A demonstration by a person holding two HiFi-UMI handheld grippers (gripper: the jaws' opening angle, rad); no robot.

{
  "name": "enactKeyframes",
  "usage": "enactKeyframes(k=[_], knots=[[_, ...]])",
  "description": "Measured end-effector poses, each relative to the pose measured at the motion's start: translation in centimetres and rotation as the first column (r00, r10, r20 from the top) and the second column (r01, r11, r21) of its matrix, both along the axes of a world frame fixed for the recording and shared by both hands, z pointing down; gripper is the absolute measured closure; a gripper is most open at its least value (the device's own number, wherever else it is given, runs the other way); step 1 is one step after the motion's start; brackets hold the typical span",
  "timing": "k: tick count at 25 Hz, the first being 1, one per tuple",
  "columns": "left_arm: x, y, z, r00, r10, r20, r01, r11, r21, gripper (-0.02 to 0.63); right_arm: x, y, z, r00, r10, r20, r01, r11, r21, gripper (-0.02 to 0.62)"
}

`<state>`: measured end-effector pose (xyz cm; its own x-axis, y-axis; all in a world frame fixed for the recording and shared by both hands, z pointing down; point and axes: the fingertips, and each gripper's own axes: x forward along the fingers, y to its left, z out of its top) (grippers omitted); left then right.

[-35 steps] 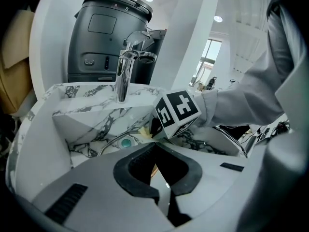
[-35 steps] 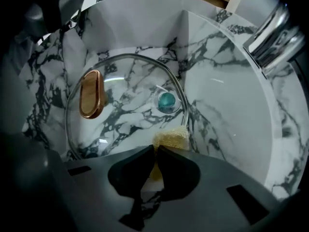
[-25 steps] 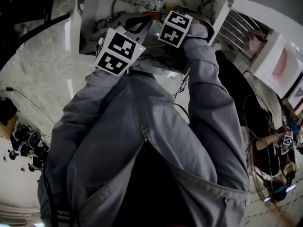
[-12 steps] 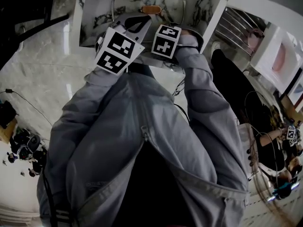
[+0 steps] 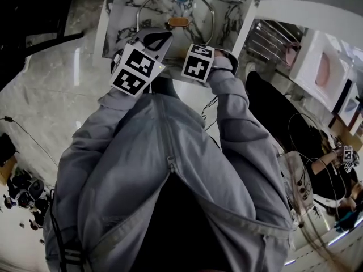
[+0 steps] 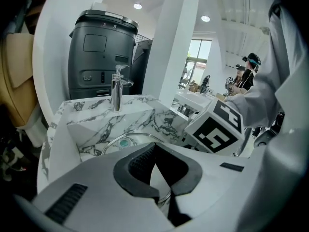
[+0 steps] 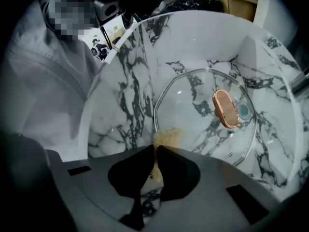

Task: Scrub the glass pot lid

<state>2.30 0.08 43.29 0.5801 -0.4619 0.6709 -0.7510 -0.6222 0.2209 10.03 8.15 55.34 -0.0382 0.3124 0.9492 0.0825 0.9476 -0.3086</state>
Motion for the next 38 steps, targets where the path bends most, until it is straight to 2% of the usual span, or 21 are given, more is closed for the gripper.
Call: enactKeyframes(k=[6,9,11,15,20,22,24,26,29,32,34,38], knots=[[-0.4,1.0,-3.1,0.999,0.031,0.014,-0.032,0.999,0.038,0.591,-1.0,-1.0,-5.7,0.991,0.111,0.076,-0.118,0.988,0.099,0.549],[-0.8,0.9,-4.8,0.999,0.044,0.016,-0.045,0.996,0.072,0.591,-2.1,-2.7,-9.4,0.971,0.182,0.153,-0.208,0.962,0.175,0.549],[-1.0,0.9,-6.1,0.999,0.046,0.013,-0.047,0.995,0.091,0.591,-2.7,-3.6,-12.3,0.949,0.228,0.216,-0.275,0.935,0.224,0.549],[-1.6,-0.1,-9.5,0.999,0.047,0.023,-0.05,0.985,0.163,0.591,-3.5,-6.2,-18.6,0.888,0.28,0.364,-0.409,0.843,0.349,0.549],[-2.6,-2.1,-14.7,1.0,0.027,0.004,-0.027,0.958,0.285,0.591,-3.6,-8.5,-25.6,0.851,0.247,0.463,-0.477,0.73,0.488,0.549],[-2.6,-2.8,-16.8,1.0,0.017,-0.012,-0.012,0.943,0.333,0.591,-3.6,-9.3,-28.1,0.826,0.228,0.516,-0.516,0.674,0.528,0.549],[-2.6,-3.1,-18.5,1.0,0.004,-0.029,0.007,0.928,0.373,0.591,-3.7,-10.1,-30.6,0.789,0.204,0.579,-0.568,0.6,0.563,0.549],[-2.6,-3.2,-20.0,0.999,-0.011,-0.051,0.031,0.911,0.41,0.591,-3.9,-10.9,-33.1,0.735,0.179,0.654,-0.635,0.52,0.571,0.549],[-2.5,-3.3,-21.9,0.997,-0.024,-0.078,0.057,0.887,0.458,0.591,-4.1,-11.6,-36.3,0.633,0.148,0.76,-0.738,0.41,0.536,0.549],[-2.3,-3.1,-23.7,0.994,-0.038,-0.099,0.084,0.855,0.511,0.591,-3.8,-11.5,-38.4,0.521,0.141,0.842,-0.829,0.319,0.46,0.549],[-2.2,-3.1,-24.8,0.99,-0.058,-0.132,0.12,0.834,0.538,0.591,-3.3,-11.4,-39.3,0.423,0.148,0.894,-0.886,0.277,0.373,0.549],[-1.9,-2.9,-26.1,0.979,-0.093,-0.179,0.18,0.803,0.569,0.591,-1.2,-11.3,-40.1,0.172,0.195,0.966,-0.974,0.181,0.137,0.549]])
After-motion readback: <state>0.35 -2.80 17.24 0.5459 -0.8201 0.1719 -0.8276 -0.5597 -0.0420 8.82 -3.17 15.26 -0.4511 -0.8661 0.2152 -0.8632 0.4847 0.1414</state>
